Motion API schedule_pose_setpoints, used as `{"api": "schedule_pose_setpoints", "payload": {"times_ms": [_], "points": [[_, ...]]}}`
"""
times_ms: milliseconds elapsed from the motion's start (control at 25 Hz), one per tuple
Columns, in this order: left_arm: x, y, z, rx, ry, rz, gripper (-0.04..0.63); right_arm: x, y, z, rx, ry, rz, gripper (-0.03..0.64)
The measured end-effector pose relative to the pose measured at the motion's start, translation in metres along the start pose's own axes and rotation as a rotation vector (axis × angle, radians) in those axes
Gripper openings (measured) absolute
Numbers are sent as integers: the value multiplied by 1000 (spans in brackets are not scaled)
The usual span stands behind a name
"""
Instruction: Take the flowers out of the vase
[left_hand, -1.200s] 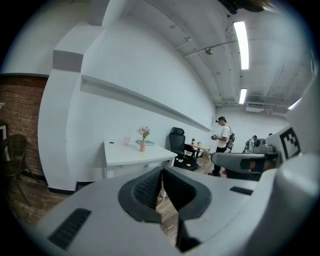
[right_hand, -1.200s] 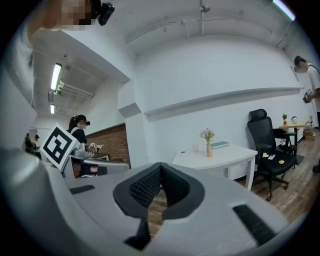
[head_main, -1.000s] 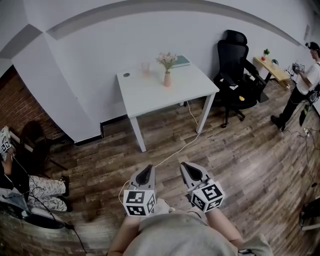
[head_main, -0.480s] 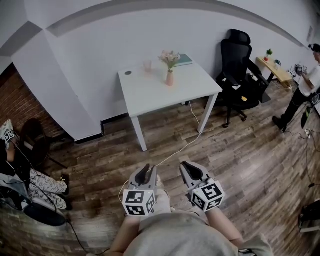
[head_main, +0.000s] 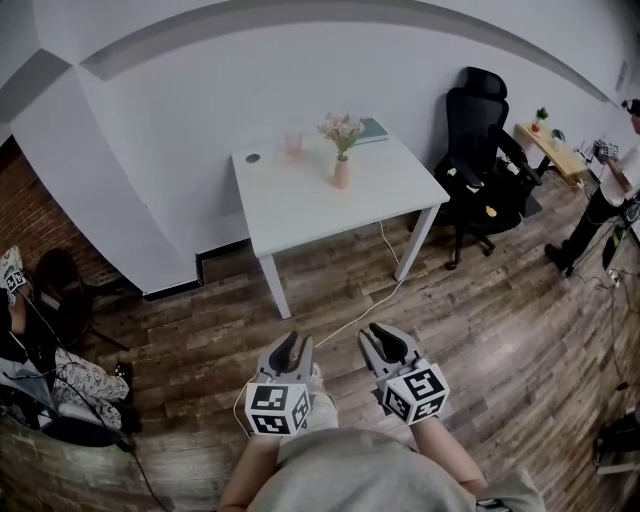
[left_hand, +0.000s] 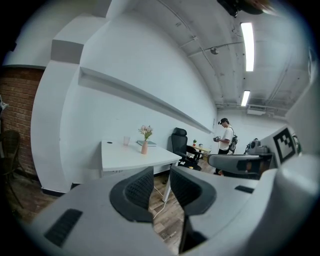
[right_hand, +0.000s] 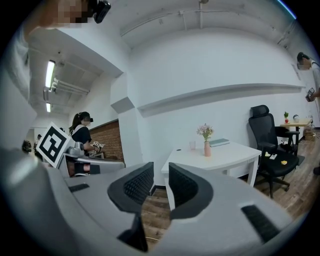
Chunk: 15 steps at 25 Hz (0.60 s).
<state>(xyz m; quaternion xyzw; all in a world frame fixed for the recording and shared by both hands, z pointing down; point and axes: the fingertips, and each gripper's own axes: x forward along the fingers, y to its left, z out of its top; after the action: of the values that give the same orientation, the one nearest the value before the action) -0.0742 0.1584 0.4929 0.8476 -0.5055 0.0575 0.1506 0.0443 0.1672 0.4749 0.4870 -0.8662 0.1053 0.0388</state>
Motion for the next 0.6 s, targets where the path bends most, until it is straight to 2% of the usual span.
{"api": "schedule_pose_setpoints", "payload": {"times_ms": [600], "points": [[126,84,59,6,9,-17,91,137,-72,45,5,2,-48,150]]}}
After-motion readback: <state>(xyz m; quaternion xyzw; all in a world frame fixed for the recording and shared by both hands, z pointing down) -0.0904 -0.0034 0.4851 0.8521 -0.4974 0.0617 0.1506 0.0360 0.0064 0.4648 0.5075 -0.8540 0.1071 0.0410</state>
